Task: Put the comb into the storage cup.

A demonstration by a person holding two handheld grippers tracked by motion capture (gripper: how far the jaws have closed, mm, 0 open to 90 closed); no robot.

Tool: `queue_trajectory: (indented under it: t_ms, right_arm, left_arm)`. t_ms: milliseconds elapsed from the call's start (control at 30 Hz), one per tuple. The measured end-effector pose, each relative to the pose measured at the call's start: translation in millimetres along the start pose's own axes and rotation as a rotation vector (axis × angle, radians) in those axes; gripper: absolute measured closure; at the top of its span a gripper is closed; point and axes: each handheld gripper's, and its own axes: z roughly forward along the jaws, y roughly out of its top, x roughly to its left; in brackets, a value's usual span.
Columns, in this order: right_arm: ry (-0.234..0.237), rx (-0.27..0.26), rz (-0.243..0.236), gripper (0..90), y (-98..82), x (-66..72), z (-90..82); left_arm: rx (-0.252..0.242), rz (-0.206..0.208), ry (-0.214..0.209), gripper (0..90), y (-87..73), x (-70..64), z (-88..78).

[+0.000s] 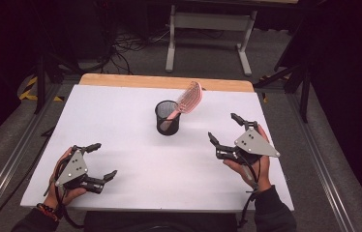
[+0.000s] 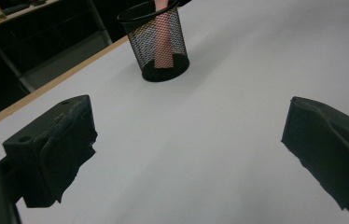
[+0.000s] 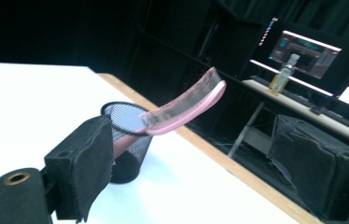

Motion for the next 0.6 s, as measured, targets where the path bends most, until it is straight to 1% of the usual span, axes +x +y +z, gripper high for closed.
queue_trajectory:
  t_ms: [233, 333, 367, 467, 500, 600]
  right_arm:
    - [0.029, 0.012, -0.018, 14.3, -13.7, 8.1, -3.3]
    - [0.032, 0.012, -0.017, 14.3, -16.9, 9.7, -4.3]
    - [0.032, 0.022, -0.026, 14.3, -21.3, 12.2, -5.6]
    - [0.038, 0.031, -0.019, 14.2, -26.9, 14.7, -6.9]
    - [0.043, 0.033, -0.024, 14.1, -28.8, 15.7, -7.6]
    - [0.05, 0.028, -0.025, 13.9, -33.3, 17.9, -10.5]
  left_arm:
    - [0.0, 0.001, -0.001, 3.6, 0.1, 0.4, 0.1]
    - [0.0, 0.003, -0.001, 3.6, 0.4, -0.1, 0.2]
    - [0.001, 0.008, 0.0, 3.7, 0.6, 0.1, -0.2]
    - [0.0, 0.006, 0.001, 3.6, 0.8, -0.1, -0.5]
    - [0.0, 0.006, 0.001, 3.6, 0.9, -0.2, -0.5]
    - [0.0, 0.006, 0.0, 3.6, 0.9, -0.5, -0.2]
